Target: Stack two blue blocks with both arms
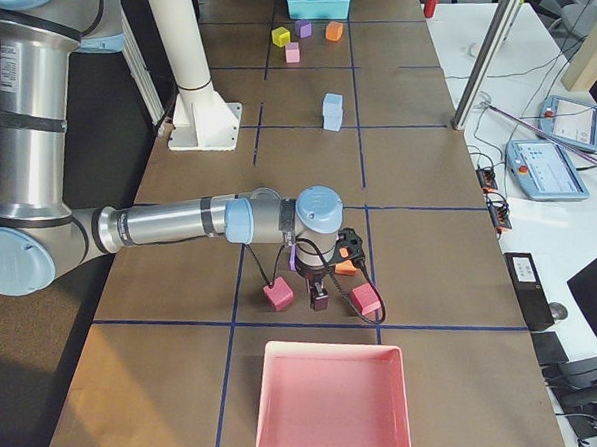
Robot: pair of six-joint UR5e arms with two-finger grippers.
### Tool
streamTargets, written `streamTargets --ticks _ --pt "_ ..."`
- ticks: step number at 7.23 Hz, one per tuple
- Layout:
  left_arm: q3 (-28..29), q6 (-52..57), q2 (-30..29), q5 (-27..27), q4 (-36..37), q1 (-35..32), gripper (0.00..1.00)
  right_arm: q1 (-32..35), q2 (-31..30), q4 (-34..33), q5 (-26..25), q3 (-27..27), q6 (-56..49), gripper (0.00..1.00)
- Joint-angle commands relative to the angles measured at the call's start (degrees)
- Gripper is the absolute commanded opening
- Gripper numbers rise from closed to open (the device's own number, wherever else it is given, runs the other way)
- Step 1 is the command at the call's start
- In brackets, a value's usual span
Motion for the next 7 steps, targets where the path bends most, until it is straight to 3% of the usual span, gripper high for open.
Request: streamTargets --ticks 1,3,7 --pt "-2.4 -0.1 -0.2 0.4 8.3 -0.9 1.0 -0.2 0.0 0.0 1.0 0.0 0.3 1.0" --pt "-5.1 0.8 0.0 1.3 13.5 -0.2 1.0 -0.2 0.0 0.0 2.7 -0.2 0.2 1.0" --pt "-6.5 1.2 0.5 1.9 13.6 -0.4 1.0 -0.2 0.0 0.0 2.7 -0.2 0.3 1.0"
